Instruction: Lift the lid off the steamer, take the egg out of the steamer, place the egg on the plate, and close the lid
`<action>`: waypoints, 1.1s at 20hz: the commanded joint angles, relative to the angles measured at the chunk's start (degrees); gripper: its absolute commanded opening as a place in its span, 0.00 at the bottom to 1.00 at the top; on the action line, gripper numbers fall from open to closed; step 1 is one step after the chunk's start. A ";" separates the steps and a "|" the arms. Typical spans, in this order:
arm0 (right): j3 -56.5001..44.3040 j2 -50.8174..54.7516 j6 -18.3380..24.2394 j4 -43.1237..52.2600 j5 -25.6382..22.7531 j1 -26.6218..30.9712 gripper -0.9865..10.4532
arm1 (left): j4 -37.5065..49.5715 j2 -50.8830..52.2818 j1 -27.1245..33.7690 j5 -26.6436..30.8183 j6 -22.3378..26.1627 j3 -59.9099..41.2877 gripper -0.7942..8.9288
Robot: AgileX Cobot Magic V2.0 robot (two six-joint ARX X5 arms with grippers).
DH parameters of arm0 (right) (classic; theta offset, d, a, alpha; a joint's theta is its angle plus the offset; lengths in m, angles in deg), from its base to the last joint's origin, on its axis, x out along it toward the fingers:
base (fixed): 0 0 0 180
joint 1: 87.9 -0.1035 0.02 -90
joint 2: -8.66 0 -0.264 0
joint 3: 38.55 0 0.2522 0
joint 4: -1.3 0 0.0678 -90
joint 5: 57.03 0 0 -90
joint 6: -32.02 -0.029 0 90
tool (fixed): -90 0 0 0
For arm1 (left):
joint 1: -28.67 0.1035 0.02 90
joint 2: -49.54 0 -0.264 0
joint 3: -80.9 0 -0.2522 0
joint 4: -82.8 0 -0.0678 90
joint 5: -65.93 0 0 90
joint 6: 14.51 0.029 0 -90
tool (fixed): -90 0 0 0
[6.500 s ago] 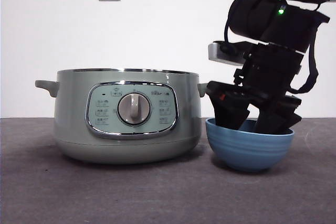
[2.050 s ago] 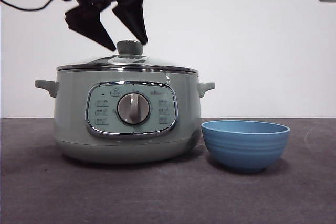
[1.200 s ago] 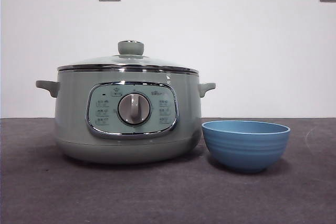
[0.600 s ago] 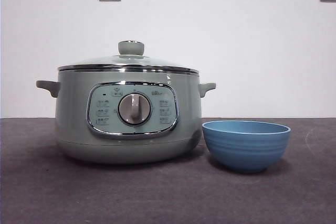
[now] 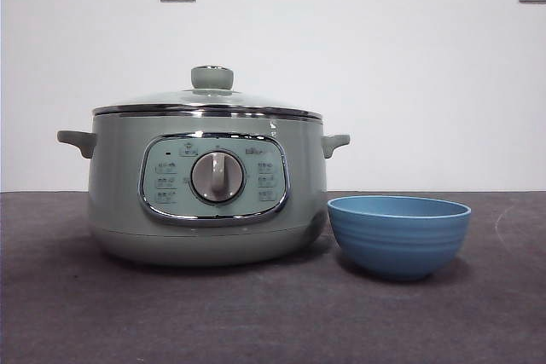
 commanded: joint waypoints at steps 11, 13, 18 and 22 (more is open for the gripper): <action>-0.11 0.07 -0.44 0.17 -0.15 -0.09 0.09 | 32.98 10.03 14.58 4.17 10.54 -9.03 0.08; -0.11 0.07 -0.44 0.17 -0.13 -0.09 0.09 | 40.89 16.20 18.97 4.68 10.51 -18.43 0.08; -0.11 0.07 -0.44 0.17 -0.15 -0.09 0.09 | 57.09 32.15 24.70 7.74 9.35 -46.82 0.08; -0.11 0.07 -0.44 0.17 -0.13 -0.09 0.09 | 61.64 41.42 26.88 7.96 6.58 -62.95 0.08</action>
